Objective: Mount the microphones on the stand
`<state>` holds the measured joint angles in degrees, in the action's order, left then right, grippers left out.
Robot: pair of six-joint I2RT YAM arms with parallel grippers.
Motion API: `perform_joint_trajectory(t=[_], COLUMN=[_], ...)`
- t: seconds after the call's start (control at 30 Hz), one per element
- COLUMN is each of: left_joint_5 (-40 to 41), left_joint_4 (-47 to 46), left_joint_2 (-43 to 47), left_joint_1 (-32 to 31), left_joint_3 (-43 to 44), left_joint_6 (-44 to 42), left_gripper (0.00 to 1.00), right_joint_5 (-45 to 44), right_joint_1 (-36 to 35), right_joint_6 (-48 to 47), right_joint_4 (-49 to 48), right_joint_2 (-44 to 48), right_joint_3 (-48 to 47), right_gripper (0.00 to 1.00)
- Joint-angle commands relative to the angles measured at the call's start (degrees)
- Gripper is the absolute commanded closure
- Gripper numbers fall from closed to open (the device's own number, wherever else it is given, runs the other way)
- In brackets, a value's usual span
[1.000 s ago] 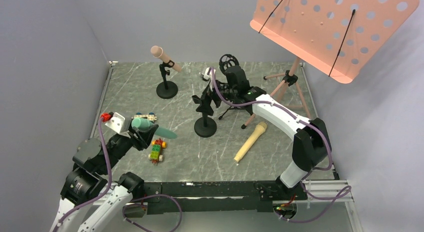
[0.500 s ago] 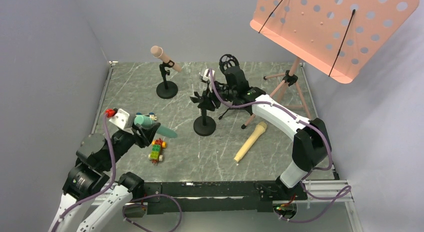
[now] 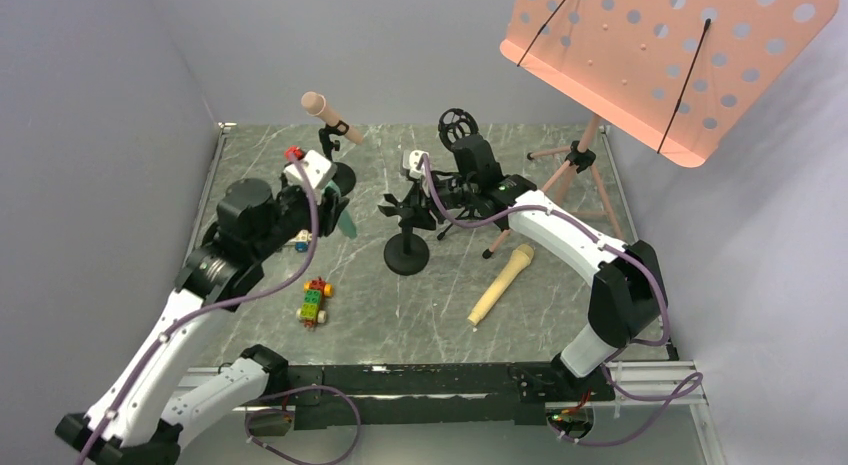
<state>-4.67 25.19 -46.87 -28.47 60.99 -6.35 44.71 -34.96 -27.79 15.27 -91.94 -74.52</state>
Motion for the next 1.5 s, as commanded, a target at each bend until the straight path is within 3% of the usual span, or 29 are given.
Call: perform_joint_trajectory(t=[0.0, 0.3, 0.8, 0.97, 1.27, 1.47], left_joint_5=[-0.1, -6.5, -24.3, -27.9, -37.9, -39.0], left_joint_4=[-8.7, -15.6, -19.6, -16.9, -21.0, -24.4], left_joint_2=[-4.5, -13.1, -21.3, -22.9, -24.5, -26.7], left_joint_1=[0.8, 2.9, 7.7, 8.8, 9.7, 9.7], left_joint_3=[3.9, 7.5, 10.1, 10.7, 9.8, 8.4], left_joint_6=[-7.1, -7.3, 0.0, 1.4, 8.2, 10.3], left_gripper=[1.0, 1.0, 1.0, 1.0, 1.0, 1.0], right_joint_5=[2.7, 5.4, 7.9, 7.7, 7.4, 8.1], right_joint_1=[0.3, 2.1, 3.1, 3.1, 3.1, 3.1], right_joint_6=[-3.6, -2.9, -2.9, -2.4, -1.8, -2.0], right_joint_4=[3.1, 4.7, 5.8, 4.7, 4.1, 4.2], right_joint_2=[0.6, -3.8, -5.8, -5.3, -5.7, -5.9], right_joint_3=[-1.8, -6.1, -8.4, -7.4, -7.3, -7.2], right_gripper=[0.7, 0.78, 0.84, 0.84, 0.84, 0.84])
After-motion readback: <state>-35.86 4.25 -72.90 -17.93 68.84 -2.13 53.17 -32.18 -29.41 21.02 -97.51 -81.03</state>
